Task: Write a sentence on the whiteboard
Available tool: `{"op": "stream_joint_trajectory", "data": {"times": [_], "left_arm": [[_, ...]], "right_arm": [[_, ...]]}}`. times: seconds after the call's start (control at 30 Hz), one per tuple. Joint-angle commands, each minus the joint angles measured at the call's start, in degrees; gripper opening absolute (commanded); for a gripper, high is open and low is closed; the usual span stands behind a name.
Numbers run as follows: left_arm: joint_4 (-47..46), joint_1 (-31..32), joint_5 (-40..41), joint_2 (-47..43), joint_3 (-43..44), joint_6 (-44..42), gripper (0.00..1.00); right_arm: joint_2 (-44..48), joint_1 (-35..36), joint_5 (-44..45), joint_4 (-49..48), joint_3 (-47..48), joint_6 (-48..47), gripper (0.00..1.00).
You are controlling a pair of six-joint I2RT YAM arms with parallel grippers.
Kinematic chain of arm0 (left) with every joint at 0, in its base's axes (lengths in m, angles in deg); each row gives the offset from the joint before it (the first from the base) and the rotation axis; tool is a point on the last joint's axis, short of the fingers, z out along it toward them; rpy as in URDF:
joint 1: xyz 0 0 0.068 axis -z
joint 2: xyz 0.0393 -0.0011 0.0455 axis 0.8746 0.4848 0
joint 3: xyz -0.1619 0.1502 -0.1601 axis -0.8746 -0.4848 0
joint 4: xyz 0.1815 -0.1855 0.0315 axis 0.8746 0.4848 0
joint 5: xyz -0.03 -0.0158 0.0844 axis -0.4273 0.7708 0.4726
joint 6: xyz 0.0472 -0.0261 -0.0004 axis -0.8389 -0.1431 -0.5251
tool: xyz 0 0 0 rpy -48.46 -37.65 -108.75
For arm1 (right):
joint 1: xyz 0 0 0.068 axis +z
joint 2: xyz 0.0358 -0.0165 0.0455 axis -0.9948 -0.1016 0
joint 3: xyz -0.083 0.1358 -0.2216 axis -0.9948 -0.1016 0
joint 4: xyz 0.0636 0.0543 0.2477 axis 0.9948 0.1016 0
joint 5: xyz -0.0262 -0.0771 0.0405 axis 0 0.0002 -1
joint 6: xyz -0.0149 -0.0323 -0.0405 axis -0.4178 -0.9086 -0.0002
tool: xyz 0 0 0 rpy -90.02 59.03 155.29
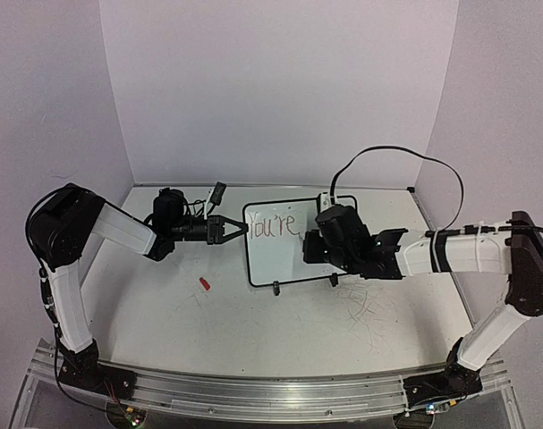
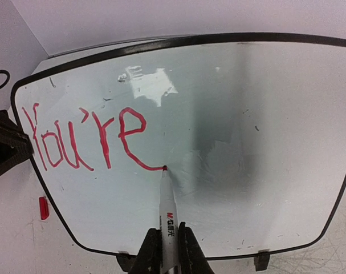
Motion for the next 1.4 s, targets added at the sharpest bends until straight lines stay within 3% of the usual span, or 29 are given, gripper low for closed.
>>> {"op": "stream_joint_trajectory", "data": {"times": [0.0,0.1,0.4,0.83,1.37], "left_arm": [[0.1,0.8,-2.1,-2.6,2.3,-0.4,0.00],[0.2,0.9,-2.0,-2.5,2.2,-0.6,0.00],[0.5,1.2,-1.4,-2.1,1.9,-0.8,0.00],[2.5,1.2,-0.9,-1.6,2.9,-1.6,0.00],[3.1,1.3,-0.9,-2.4,2.6,-2.3,0.00]], "right_arm": [[9.8,0.4,-0.6,-2.3,-3.0,-4.2,0.00],[15.0,0.3,-4.2,-3.2,-6.3,-7.6,0.00],[17.4,0.3,-0.3,-3.7,-8.2,-10.6,0.00],[8.5,3.3,-7.8,-5.8,-3.8,-15.1,0.00],[-5.6,8.1,-14.4,-13.1,1.4,-12.6,0.00]]}}
